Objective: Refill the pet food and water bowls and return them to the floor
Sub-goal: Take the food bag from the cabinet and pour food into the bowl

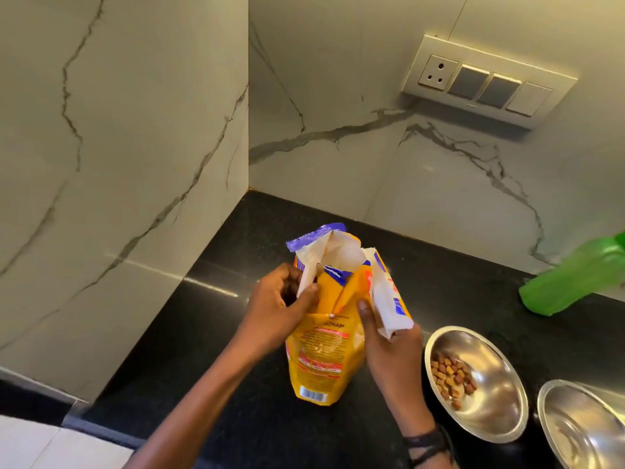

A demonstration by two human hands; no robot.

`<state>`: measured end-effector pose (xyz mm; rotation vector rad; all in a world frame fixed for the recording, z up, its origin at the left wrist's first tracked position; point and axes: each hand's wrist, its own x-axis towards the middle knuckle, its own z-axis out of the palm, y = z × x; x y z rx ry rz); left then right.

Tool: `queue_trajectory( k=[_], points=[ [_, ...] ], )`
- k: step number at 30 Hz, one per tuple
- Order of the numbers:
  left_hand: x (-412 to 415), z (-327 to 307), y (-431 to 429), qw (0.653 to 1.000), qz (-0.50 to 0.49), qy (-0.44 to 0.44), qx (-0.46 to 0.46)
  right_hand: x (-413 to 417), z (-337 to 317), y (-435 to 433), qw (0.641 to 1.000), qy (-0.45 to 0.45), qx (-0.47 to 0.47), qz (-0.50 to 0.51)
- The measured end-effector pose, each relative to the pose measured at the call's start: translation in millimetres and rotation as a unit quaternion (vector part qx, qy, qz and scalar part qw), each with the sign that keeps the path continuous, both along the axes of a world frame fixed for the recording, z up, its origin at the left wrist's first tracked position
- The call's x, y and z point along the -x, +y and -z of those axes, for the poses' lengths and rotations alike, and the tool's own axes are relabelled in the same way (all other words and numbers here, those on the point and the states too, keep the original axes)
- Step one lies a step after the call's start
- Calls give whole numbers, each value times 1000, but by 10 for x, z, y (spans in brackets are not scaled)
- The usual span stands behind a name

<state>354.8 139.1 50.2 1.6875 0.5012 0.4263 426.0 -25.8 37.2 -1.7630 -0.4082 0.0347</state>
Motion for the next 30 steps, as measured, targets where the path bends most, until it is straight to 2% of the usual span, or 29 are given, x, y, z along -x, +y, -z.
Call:
queue_trajectory(
  k=[4,8,10,13,17,20,26,30],
  points=[
    [86,15,-195,999,13,-33,34,-259,-15,-147,999,-48,5,6],
    [183,82,-170,993,-76,-62,60,-211,64,-251,996,-92,-11,17],
    [200,66,-143,991,-90,-72,73,-157,77,-273,997,-80,-21,2],
    [167,13,-106,993,-64,-55,84,-150,2,-280,997,-11,-46,-57],
    [90,-105,-214,998,-31,-18,45,-176,-137,-298,982,53,-20,-178],
    [28,-154,-311,1000,11,3,15,-83,-181,-235,963,33,47,-263],
    [67,-287,-276,999,-10,-12,-36,24,-126,-45,976,-46,90,-195],
    [59,-319,-204,994,-95,-20,-55,56,-60,30,984,-97,69,-136]
  ],
)
